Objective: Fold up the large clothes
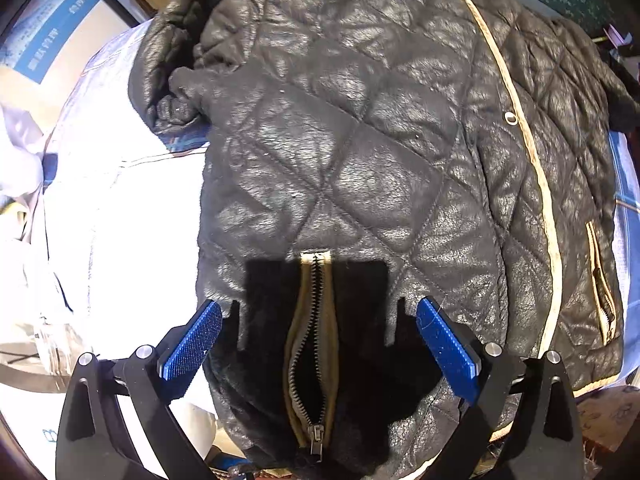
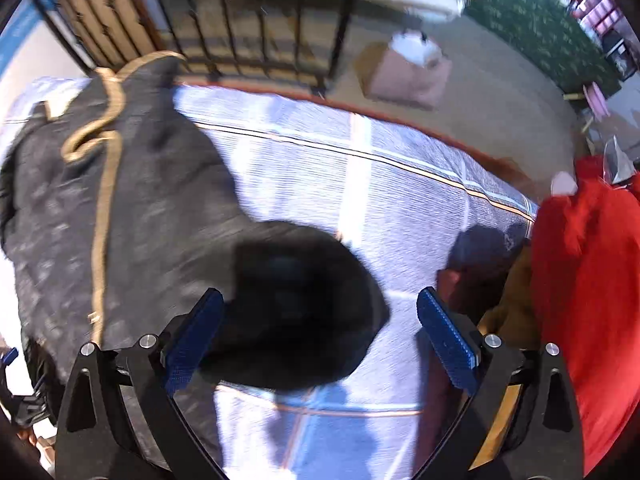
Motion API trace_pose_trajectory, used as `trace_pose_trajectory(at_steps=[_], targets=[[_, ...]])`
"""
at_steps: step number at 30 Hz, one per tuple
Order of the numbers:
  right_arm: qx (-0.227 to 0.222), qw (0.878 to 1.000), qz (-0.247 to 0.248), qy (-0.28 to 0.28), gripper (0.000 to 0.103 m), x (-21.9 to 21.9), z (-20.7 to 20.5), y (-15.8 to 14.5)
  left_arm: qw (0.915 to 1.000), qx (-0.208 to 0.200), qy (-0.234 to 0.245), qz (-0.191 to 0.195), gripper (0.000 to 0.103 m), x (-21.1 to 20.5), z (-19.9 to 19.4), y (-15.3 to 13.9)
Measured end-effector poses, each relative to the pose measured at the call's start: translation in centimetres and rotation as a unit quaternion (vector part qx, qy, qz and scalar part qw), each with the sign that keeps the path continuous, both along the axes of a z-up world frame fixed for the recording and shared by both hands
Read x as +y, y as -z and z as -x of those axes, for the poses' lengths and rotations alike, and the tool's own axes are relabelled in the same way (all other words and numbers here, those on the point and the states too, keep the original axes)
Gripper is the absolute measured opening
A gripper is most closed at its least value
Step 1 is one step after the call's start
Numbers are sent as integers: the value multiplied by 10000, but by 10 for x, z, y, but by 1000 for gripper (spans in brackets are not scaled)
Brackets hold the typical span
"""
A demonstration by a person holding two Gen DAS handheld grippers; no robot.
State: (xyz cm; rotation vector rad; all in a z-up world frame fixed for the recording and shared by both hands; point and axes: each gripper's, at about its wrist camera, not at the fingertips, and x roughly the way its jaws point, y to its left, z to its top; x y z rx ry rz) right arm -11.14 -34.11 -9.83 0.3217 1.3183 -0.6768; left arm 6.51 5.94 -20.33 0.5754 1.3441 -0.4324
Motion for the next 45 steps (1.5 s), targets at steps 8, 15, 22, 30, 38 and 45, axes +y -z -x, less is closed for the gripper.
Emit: trace_pose_trajectory(at_steps=[8,15,22,30,38,45], targets=[[1052,9936,-159,-365,27,-33,-8,87,9990,143,-335,-253,96,20,10,1],[-831,9949,307,477,12,-20,42,6,9997,17,17,-255,96,12,22,-9],[-3227,9355,589,1309,12,0,116,-116,9992,-103,377,-44,96,-22,26,-24],[-1115,9907,-101,769,23,37,110,8,9976,52,676,-135,96,-47,42,-15],[-683,9861,-435,1453,54,39,131,38,9988,20,472,-159,96,-26,37,-11],[-805,9893,-61,1214,59,39,119,6,9995,76,298,-25,96,-23,32,-13]])
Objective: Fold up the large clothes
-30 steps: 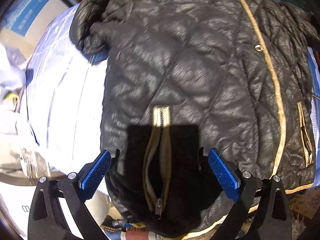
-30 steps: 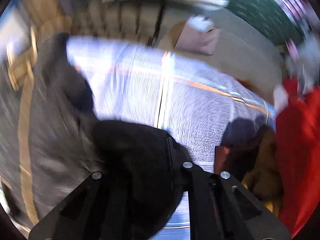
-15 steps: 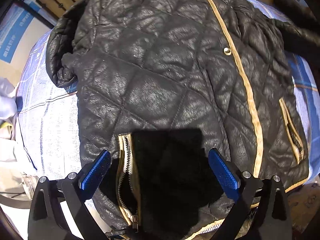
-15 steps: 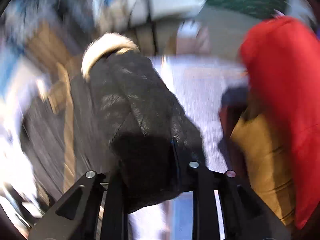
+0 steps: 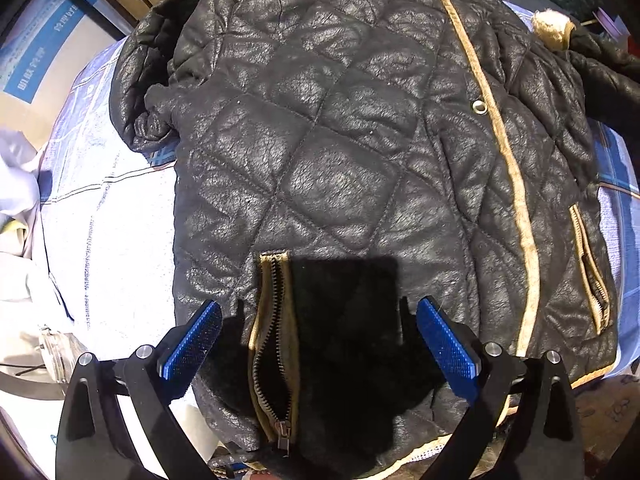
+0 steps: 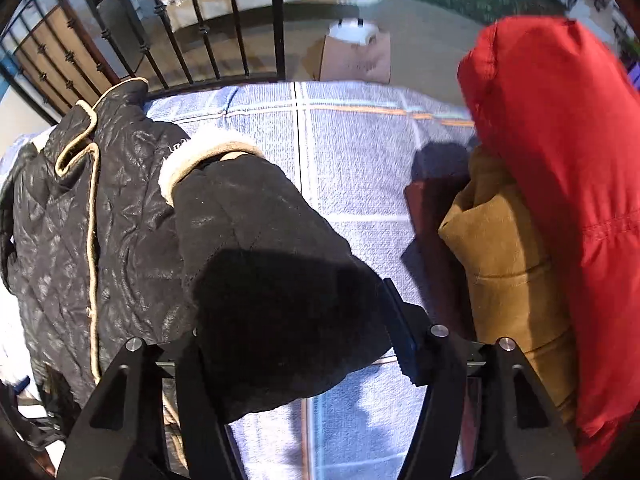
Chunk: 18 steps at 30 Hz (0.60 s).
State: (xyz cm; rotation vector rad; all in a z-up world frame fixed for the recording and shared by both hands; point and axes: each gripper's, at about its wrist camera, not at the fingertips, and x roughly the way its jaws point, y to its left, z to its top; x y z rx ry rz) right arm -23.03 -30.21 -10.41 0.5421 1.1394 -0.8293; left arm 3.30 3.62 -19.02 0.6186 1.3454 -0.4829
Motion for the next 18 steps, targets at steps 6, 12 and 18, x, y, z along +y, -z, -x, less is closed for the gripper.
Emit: trace_pose_trajectory(at_steps=[6,12,18], targets=[[-1259,9914,-69,-362,28,24,6,-15,9980,189,105,601,96,-30,-27,-19],[-3030,9455,-880,-801,25,39,6,-41,9848,112,-99,1730,96,-82,-84,-74],[-3496,9209,-685,-1581,24,63,-55,-87,9691,-830,-633,2234,96,-79,-110,-139]])
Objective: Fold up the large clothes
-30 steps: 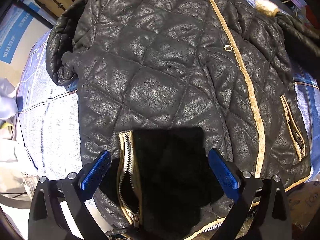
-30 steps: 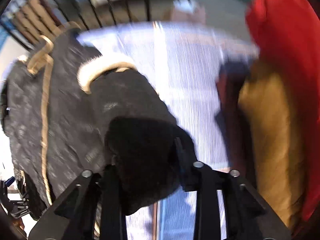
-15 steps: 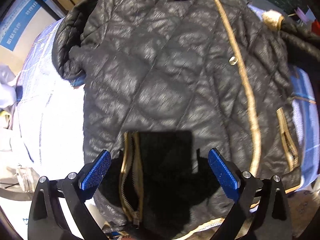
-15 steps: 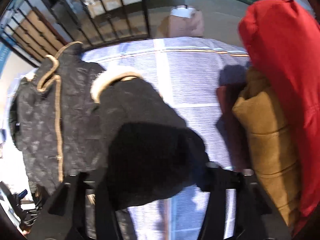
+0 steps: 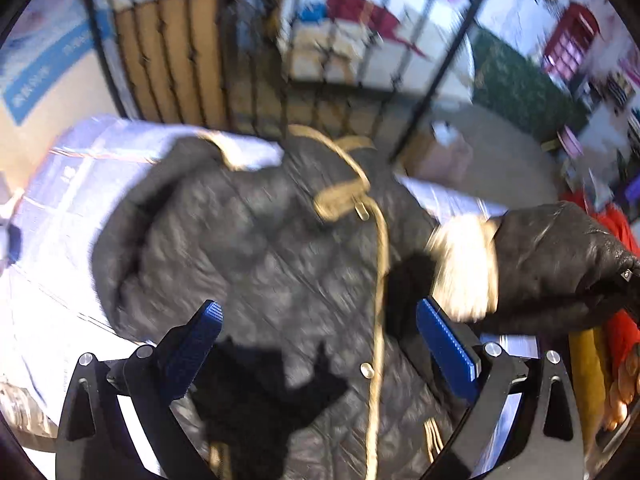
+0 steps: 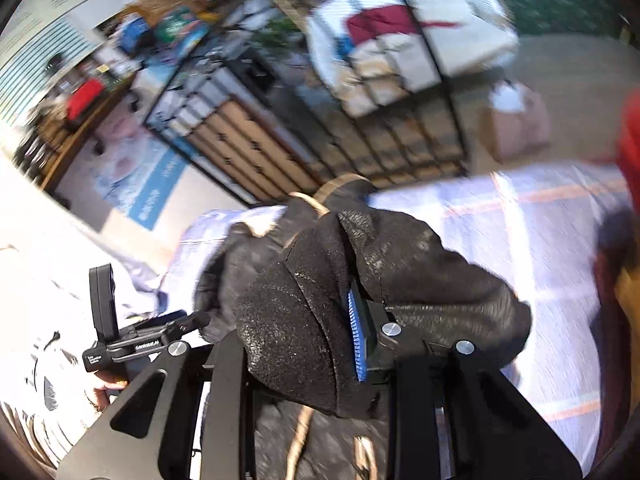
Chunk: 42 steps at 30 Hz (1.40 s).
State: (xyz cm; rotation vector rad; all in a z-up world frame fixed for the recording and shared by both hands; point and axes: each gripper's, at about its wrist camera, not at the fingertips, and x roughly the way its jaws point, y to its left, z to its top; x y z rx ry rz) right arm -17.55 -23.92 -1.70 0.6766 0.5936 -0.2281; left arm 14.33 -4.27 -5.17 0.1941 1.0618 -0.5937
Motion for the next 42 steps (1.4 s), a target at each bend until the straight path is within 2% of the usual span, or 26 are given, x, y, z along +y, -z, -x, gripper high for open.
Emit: trace_pose_trajectory(at_steps=[4,7,8,10,12,14,16,17,18,19,20,22,23,24,25,26,27,28,30,31,34,36,39,42], targets=[[-240,9962,408,-728,24,41,-71,-23,9961,-650,-521,-275,96,35,2,-19],[-364,9916,531,-1119,24,77,-126,-21,9916,-690,-942,-550,96,78,3,-14],[-275,9911,657,-1127,25,87,-137,-17,9906,-578,-1063,-631,96,92,4,-7],[402,9839,1260,-1205,27,112,-167,10,9873,-313,-1332,-813,96,119,11,6],[1490,9590,1719,-1692,33,145,-200,62,9840,100,-1538,-892,96,140,18,28],[2574,9128,2202,-2280,34,181,-218,115,9806,450,-1634,-986,96,152,26,46],[3272,8566,3040,-2584,35,218,-218,159,9790,661,-1592,-1091,96,155,32,60],[3357,8426,3303,-2613,41,228,-212,169,9790,709,-1545,-1123,96,155,34,64],[3334,8305,3569,-2678,73,242,-204,175,9796,732,-1490,-1130,96,153,36,65],[3266,8205,3820,-2725,92,255,-196,178,9808,737,-1415,-1117,96,148,35,66],[3206,8093,4121,-2691,97,265,-192,178,9821,720,-1347,-1099,96,145,35,66],[2996,7783,4829,-2671,97,286,-181,175,9846,618,-1244,-1063,94,138,27,65],[2814,7752,5022,-2601,97,294,-178,166,9856,552,-1219,-1039,94,134,20,70],[2678,7904,4880,-2557,97,295,-178,153,9868,530,-1173,-978,94,131,14,72],[2555,8102,4602,-2578,97,294,-173,143,9878,493,-1142,-939,94,128,8,69],[2355,8371,4224,-2556,97,290,-169,127,9885,416,-1132,-918,94,124,3,66],[2202,8540,4065,-2387,97,284,-164,114,9890,351,-1122,-899,94,121,-1,64],[2090,8671,3984,-2137,97,275,-155,104,9895,306,-1111,-869,94,119,-6,61],[2030,8858,3796,-1734,97,255,-138,97,9901,291,-1114,-805,94,114,-15,58],[2061,9001,3556,-1442,97,236,-126,96,9903,302,-1102,-795,94,113,-17,58],[2381,9255,2866,-674,97,179,-97,102,9899,331,-1084,-856,94,111,-16,64],[2608,9347,2403,-246,97,143,-71,113,9892,442,-1088,-872,94,112,-12,71],[3006,9360,1819,223,96,95,-35,140,9880,616,-1074,-921,94,111,-4,83],[3025,9465,1089,281,82,71,-17,159,9871,758,-1005,-990,94,106,3,92]])
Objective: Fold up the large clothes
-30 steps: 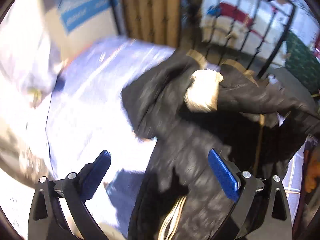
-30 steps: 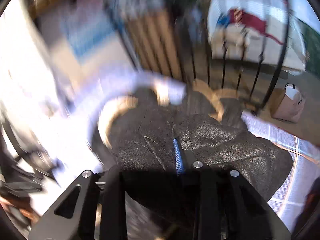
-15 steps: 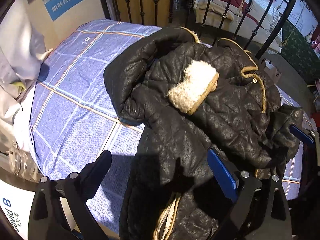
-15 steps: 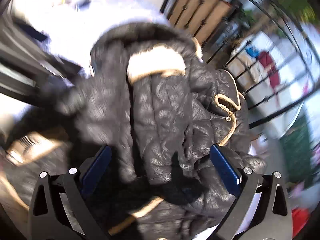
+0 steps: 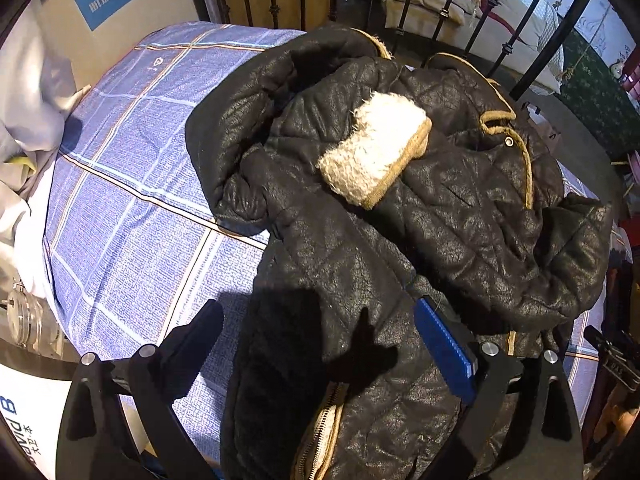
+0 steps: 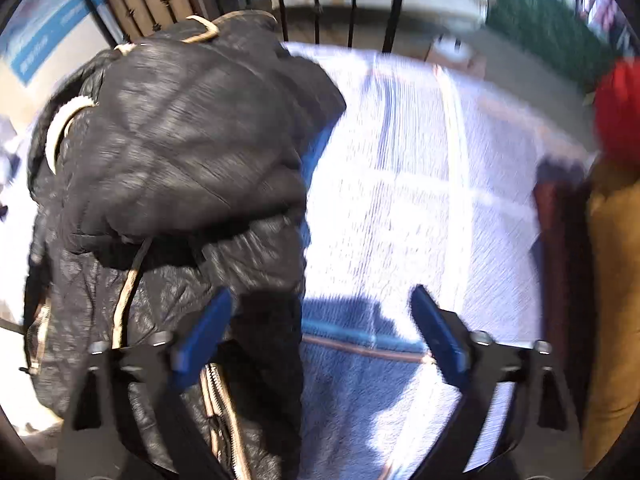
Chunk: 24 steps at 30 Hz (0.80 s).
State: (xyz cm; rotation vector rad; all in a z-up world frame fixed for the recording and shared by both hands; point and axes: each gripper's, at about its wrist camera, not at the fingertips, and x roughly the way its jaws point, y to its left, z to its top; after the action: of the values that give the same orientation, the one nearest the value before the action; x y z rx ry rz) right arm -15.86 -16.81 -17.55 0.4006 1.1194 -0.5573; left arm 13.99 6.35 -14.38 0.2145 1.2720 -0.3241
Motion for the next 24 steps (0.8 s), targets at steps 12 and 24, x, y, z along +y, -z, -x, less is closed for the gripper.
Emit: trace_pose_trajectory(at_steps=[12,24], targets=[[-761,9968,169,-184,43,-12,-55,-12,9988,-271,305,-265,94,-16,20,-21],[-1501,9358,-2403,2099,33,-83,25,74,9987,-37,-70,-513,94,5,47,-13]])
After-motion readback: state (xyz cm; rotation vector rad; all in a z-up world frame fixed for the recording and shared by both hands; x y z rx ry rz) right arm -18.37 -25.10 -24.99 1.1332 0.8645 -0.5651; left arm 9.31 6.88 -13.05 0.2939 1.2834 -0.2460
